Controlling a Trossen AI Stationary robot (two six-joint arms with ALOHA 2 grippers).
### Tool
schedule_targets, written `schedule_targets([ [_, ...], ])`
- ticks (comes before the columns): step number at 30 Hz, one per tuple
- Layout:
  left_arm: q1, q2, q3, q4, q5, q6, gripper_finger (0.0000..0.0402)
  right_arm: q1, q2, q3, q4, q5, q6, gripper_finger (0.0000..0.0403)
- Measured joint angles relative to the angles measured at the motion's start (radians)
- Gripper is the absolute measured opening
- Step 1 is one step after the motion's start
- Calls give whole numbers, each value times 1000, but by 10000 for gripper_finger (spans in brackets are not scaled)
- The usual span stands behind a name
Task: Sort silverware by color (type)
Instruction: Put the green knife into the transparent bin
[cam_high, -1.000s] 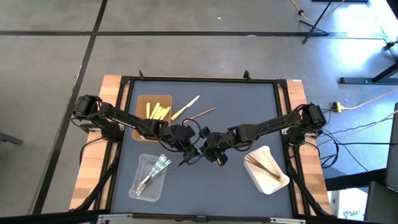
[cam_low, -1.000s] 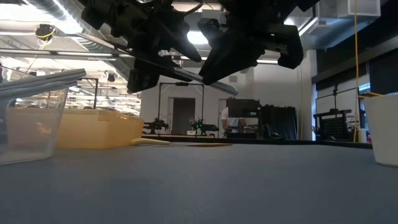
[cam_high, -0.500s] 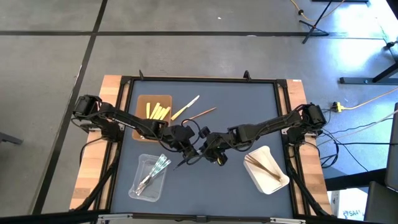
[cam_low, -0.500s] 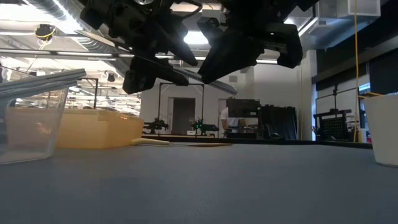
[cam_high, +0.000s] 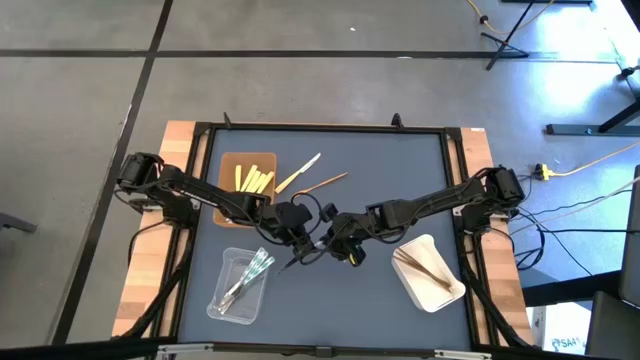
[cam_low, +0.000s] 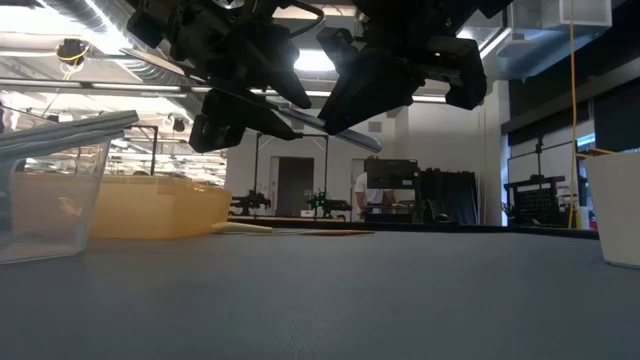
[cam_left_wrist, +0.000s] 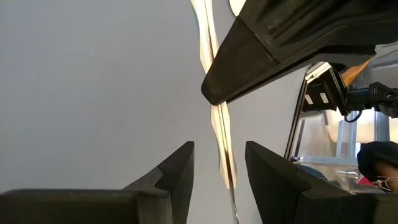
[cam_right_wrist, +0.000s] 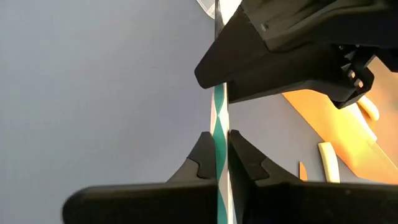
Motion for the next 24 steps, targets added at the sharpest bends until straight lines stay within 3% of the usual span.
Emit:
schedule_targets([
  [18, 0, 0, 0, 0, -1, 0, 137, 0, 0, 0, 0, 0, 0, 1],
  [24, 0, 0, 0, 0, -2, 0, 108, 0, 0, 0, 0, 0, 0, 1],
])
